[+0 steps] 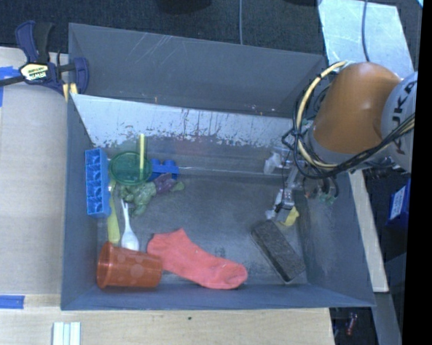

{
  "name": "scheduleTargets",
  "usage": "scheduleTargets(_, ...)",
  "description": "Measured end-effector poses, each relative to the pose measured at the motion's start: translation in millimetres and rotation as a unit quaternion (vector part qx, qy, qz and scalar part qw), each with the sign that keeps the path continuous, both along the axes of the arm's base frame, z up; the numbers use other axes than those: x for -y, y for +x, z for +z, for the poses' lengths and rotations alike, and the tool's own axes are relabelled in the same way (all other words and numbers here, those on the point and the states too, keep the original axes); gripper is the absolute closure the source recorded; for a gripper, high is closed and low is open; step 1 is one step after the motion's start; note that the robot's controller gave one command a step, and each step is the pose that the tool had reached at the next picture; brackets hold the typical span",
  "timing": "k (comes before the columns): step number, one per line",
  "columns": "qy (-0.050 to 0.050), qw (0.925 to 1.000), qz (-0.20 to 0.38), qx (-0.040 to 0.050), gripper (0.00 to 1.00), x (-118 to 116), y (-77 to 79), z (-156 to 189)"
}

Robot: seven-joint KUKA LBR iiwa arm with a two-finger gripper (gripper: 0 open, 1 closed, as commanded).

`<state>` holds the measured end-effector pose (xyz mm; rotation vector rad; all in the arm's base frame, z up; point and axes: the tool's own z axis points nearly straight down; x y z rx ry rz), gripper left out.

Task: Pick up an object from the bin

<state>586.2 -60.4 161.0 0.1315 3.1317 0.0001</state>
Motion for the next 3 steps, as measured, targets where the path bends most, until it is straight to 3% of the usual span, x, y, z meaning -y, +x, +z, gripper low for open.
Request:
scheduleTargets(1,0.0,0.9988,-0.048,0.0063,0.0,41,-37.2,0)
scheduleTargets(2,0.001,0.9967,-0.081,0.0017,0.0,26,-65.4,-26)
scheduleTargets(3,0.002,0.9858,-0.168,0.0057,0.0,16,-92.0,-94)
